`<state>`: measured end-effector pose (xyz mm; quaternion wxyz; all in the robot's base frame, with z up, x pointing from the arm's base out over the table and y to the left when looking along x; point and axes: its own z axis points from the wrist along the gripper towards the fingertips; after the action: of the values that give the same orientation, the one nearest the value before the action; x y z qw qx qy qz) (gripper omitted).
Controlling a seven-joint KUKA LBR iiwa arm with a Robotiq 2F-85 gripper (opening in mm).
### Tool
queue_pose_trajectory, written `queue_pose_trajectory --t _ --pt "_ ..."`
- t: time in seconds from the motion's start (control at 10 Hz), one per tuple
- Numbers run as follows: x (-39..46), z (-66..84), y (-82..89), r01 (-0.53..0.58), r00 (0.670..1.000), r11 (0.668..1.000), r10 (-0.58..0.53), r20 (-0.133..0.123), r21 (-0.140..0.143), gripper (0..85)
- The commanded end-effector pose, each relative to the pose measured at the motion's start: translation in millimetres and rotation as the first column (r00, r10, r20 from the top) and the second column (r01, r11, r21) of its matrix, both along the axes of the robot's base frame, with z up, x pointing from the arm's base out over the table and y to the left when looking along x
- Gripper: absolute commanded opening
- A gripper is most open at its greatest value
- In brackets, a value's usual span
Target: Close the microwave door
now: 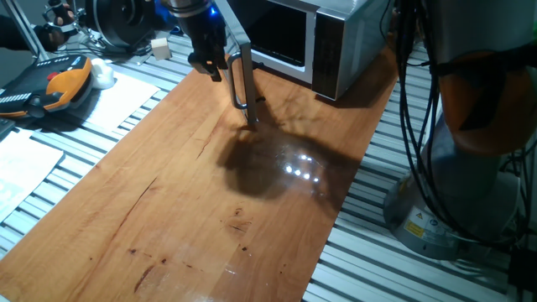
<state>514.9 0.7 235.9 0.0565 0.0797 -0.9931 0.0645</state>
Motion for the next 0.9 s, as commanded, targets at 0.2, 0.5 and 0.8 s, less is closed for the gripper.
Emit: queue_pose_trajectory --t 0.2,0.5,0.8 --pt "-0.1 -0.1 -0.1 0.002 1.000 1.000 -0.002 0.002 0.000 0.0" --pt "-0.2 -0.1 -0.1 0.004 1.000 1.000 -0.004 0.005 0.001 0.0" --pt "-0.1 -0.1 -0.1 -0.004 1.000 1.000 0.004 0.003 0.002 0.0"
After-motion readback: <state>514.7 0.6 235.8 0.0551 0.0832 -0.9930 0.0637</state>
